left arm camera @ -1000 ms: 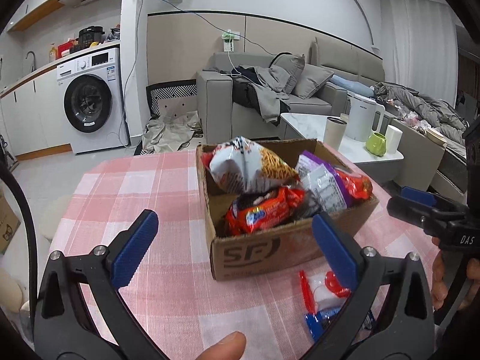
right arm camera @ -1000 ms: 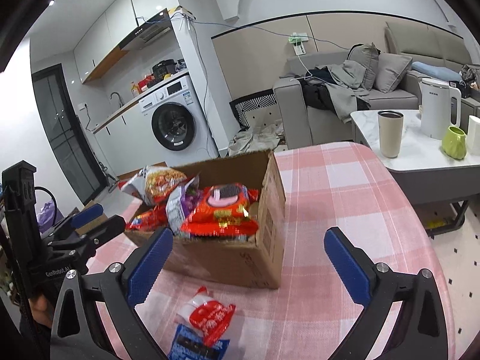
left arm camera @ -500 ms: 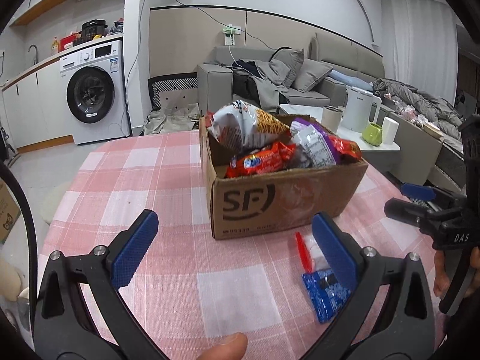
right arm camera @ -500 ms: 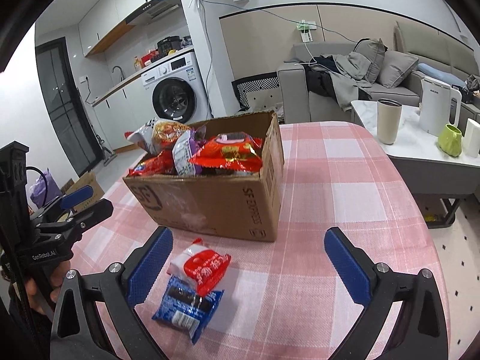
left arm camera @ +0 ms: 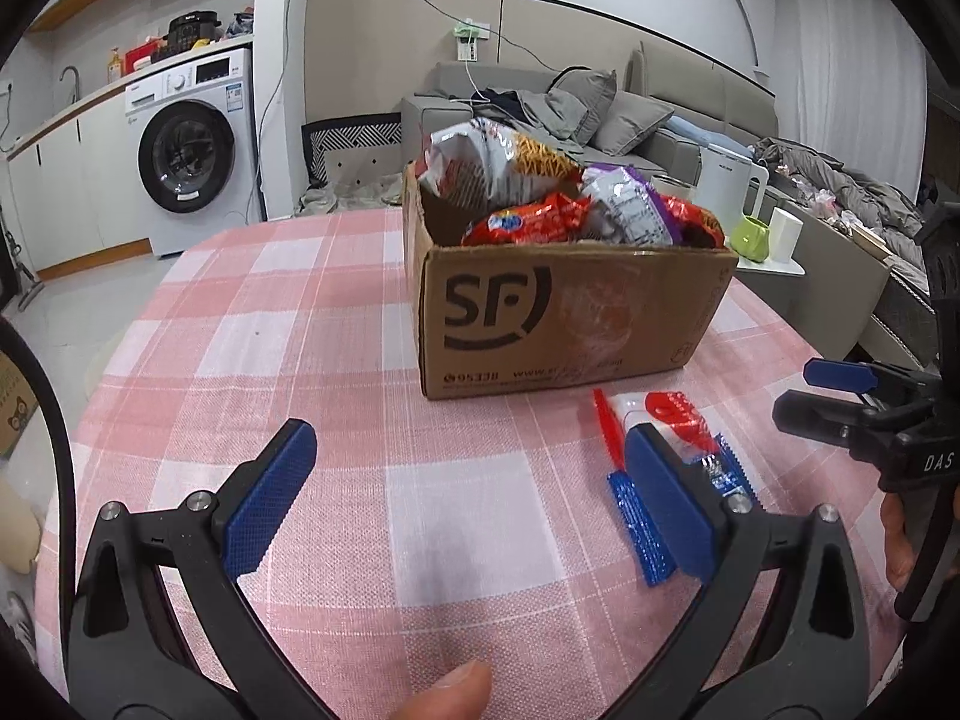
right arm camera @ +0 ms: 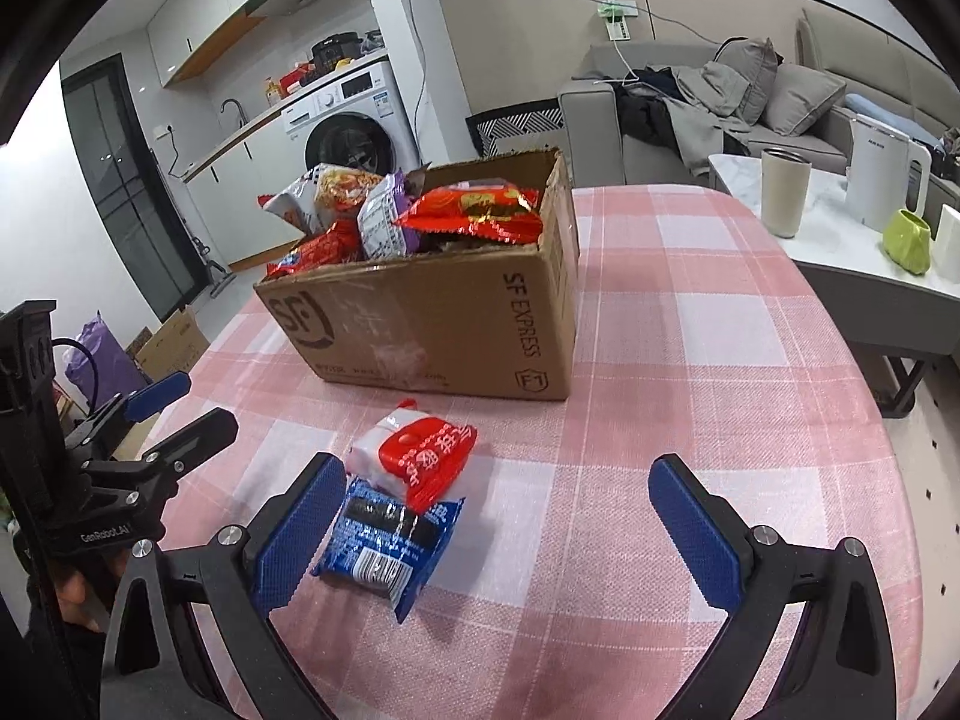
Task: Organize snacks
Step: 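Move both grippers back toward the red-white and blue packs, then grasp the red-white balloon-glue pack with the right gripper while the left gripper grasps the blue pack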
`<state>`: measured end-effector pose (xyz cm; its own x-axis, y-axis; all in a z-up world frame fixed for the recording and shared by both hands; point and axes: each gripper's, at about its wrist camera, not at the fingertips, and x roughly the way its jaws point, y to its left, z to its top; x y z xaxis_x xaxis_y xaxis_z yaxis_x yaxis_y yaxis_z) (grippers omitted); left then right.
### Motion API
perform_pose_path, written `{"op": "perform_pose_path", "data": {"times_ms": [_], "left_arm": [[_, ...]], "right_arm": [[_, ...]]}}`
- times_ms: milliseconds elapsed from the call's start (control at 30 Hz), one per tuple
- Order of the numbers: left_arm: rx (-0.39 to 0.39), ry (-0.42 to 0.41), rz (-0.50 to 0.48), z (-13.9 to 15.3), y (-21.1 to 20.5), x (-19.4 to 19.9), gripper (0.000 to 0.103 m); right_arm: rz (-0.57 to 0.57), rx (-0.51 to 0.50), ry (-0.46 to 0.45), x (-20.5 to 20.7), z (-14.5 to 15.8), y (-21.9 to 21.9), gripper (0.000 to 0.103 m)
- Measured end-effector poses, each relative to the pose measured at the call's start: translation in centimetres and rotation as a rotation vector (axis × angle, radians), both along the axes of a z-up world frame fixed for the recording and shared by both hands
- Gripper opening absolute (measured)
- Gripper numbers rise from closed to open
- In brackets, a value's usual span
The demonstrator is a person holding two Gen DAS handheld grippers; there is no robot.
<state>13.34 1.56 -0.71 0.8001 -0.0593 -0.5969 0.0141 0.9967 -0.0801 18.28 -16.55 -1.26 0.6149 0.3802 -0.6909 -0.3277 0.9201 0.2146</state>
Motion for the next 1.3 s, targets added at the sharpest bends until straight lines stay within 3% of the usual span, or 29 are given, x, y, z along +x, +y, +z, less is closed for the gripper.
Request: {"op": "perform_pose_path", "data": {"times_ms": [267,433,733,900,1067,1300], "left_arm": [[0.011,-0.020,-0.008,-0.2,-0.2,0.1,0.102],[0.023,0.013,-0.033,-0.6,-0.7,0.5,0.102],[0.026,0.039,-0.051,-1.5,-0.7,0.4,0.102],[0.015,0.053,-0.063,-1.9,-0.3,0.3,0.102],[0.017,0.067,-0.075,-2.1,-0.4,0.5,0.102],[0.013,0.077,-0.063,-2.4,-0.2,0.7,0.102]], "right_arm": [[0.006,-0.083,0.068,0.7,-2.4,-0.1,0.103],[0.040,-0.139,0.123,1.0,-4.1,0.6,0.103],[0.115,-0.129,0.139,0.8,-5.0,2.8,0.103],[0.166,-0.123,0.127,0.4,-4.8,4.6,0.103],[0.140,-0.101,0.072,1.1,-3.4,4.3,0.103],[0.125,-0.129,0.087,3.5,-3.3,5.2,0.103]]}}
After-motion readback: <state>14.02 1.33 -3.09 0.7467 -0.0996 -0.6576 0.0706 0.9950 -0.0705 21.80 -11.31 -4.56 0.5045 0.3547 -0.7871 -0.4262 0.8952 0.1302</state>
